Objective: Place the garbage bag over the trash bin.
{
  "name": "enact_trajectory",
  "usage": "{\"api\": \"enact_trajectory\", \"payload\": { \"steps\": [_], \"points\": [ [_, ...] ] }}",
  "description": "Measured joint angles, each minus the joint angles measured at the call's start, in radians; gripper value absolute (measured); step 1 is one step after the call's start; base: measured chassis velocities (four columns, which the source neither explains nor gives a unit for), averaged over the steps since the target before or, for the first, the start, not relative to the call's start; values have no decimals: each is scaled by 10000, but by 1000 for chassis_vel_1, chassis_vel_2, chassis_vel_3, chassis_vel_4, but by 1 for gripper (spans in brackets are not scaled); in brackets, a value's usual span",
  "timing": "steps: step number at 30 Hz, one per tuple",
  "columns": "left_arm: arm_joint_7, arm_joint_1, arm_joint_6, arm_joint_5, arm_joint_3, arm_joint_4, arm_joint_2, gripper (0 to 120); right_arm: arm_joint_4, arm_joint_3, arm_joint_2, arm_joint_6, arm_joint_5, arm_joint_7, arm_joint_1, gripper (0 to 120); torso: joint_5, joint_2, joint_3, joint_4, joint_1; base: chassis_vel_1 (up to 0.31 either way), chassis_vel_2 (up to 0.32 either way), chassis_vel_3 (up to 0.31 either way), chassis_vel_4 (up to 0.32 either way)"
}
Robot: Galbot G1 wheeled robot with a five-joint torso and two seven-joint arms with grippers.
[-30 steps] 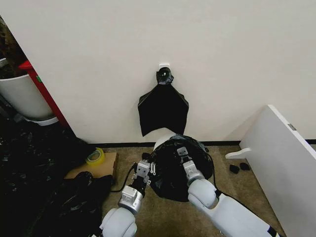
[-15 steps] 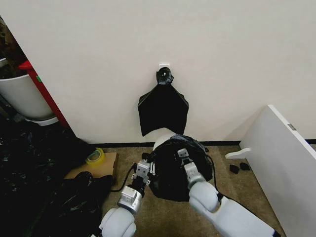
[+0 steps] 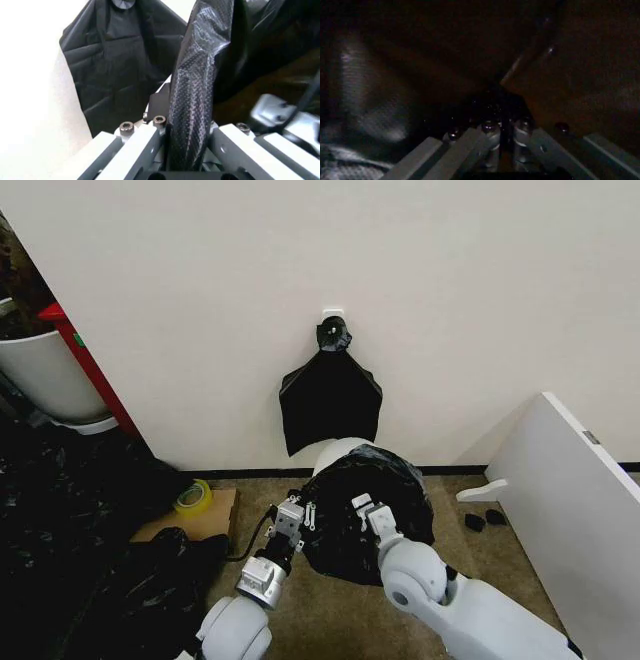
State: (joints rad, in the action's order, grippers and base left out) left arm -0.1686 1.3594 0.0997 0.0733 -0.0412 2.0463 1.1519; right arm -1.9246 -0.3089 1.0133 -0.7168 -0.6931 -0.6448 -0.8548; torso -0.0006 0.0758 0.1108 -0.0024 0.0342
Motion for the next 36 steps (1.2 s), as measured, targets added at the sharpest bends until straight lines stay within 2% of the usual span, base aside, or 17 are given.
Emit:
{"api": "enact_trajectory", "payload": {
  "steps": [4, 9, 18, 21, 22, 25, 27, 28, 29, 33, 34, 36],
  "points": [
    [15, 87, 7, -22, 6, 83, -4, 1, 639, -86, 136, 389, 948, 238, 240, 0, -1, 0, 0, 1, 0, 0, 0, 0, 0],
    [10, 72, 7, -49, 11, 84, 18, 1, 1092, 9, 155, 1355, 1982, 613, 291, 0, 1, 0, 0, -2, 0, 0, 0, 0, 0],
    [-69, -185, -130, 252, -5, -166, 169, 1, -7, 270, -163, 2097, 1981, 750, -591, 0, 1, 0, 0, -1, 0, 0, 0, 0, 0],
    [-295, -419, -626, 1027, -177, -246, 267, 1, -574, 459, -408, 3515, 2489, 1355, -1359, 0, 0, 0, 0, -2, -1, 0, 0, 0, 0],
    [-295, -419, -626, 1027, -177, -246, 267, 1, -574, 459, -408, 3515, 2489, 1355, -1359, 0, 0, 0, 0, -2, -1, 0, 0, 0, 0],
    [-644, -688, -1414, 2172, -380, -273, 355, 1, -628, 760, -734, 6050, 4233, 2777, -2122, 0, -2, 0, 0, -4, -1, 0, 0, 0, 0],
    [-906, -858, -2062, 2948, -496, -272, 425, 1, -355, 1133, -851, 8150, 5513, 4135, -2539, 10, 3, 0, 0, -3, -1, 0, 0, 0, 0],
    [-1019, -913, -2322, 3259, -531, -271, 460, 1, -268, 1307, -868, 8805, 5907, 4602, -2695, 14, 1, 0, 0, 0, -1, 0, 0, 0, 0],
    [-1019, -913, -2322, 3259, -531, -271, 460, 1, -268, 1307, -868, 8805, 5907, 4602, -2695, 14, 1, 0, 0, 0, -1, 0, 0, 0, 0],
    [-1631, -1058, -3543, 4796, -691, -256, 644, 1, -318, 2033, -768, 11035, 6446, 6074, -3422, 32, 1, 0, 0, -1, -1, 0, 0, 0, 0],
    [-1631, -1058, -3543, 4796, -691, -256, 644, 1, -318, 2033, -768, 11035, 6446, 6074, -3422, 32, 1, 0, 0, -1, -1, 0, 0, 0, 0],
    [-2033, -1065, -4215, 5658, -826, -202, 770, 1, -482, 2229, -639, 11498, 6506, 6091, -3709, 40, -1, 0, -1, -2, -1, 0, 0, 0, 0]
  ]
}}
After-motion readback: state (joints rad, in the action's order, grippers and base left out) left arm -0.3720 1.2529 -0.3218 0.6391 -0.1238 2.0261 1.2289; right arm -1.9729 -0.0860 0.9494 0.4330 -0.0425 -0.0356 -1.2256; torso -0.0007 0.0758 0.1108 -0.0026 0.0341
